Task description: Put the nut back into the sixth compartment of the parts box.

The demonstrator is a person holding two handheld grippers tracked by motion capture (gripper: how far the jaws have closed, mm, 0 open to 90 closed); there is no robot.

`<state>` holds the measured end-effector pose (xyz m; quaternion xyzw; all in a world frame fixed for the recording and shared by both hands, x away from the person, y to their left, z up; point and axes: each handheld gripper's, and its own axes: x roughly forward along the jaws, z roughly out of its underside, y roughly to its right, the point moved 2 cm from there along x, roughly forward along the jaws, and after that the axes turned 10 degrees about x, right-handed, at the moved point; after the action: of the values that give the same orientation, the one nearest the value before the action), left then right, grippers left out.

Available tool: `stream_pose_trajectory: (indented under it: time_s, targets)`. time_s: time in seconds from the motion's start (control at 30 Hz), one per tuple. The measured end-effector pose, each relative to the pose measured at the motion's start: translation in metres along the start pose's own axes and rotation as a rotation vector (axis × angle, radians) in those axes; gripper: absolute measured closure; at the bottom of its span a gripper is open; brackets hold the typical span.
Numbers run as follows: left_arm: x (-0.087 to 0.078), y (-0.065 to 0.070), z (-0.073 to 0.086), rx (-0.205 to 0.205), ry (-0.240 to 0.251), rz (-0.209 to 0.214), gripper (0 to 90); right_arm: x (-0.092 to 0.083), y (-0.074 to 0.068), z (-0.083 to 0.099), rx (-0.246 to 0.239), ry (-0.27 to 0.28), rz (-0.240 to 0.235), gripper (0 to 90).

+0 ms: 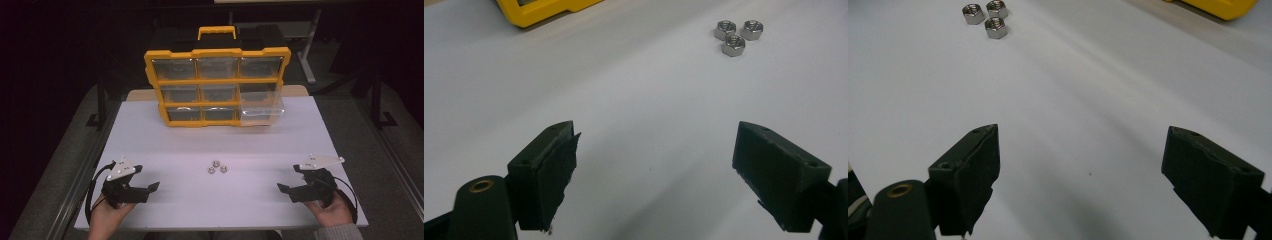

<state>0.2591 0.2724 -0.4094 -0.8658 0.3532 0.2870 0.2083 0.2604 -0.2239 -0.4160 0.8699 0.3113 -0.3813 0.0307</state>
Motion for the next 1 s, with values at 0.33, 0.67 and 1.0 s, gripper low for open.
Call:
stream_pose_trajectory:
  time_s: [0.33,0.67,1.0]
  targets:
    - [-0.0023,-0.0030,0.0049,-0.009,0.003,-0.002,16.9,0.0003,-0.0006,-0.0002,-0.002,-0.009,0.008,14.4]
    - [-0.0013,-0.0041,0.0048,-0.014,-0.004,-0.005,16.9,0.0018,0.0008,0.0000,-0.002,-0.016,0.003,14.4]
    - [0.0007,-0.0048,0.0063,-0.008,-0.003,-0.009,16.9,0.0025,0.0000,-0.0031,-0.003,-0.022,-0.010,14.9]
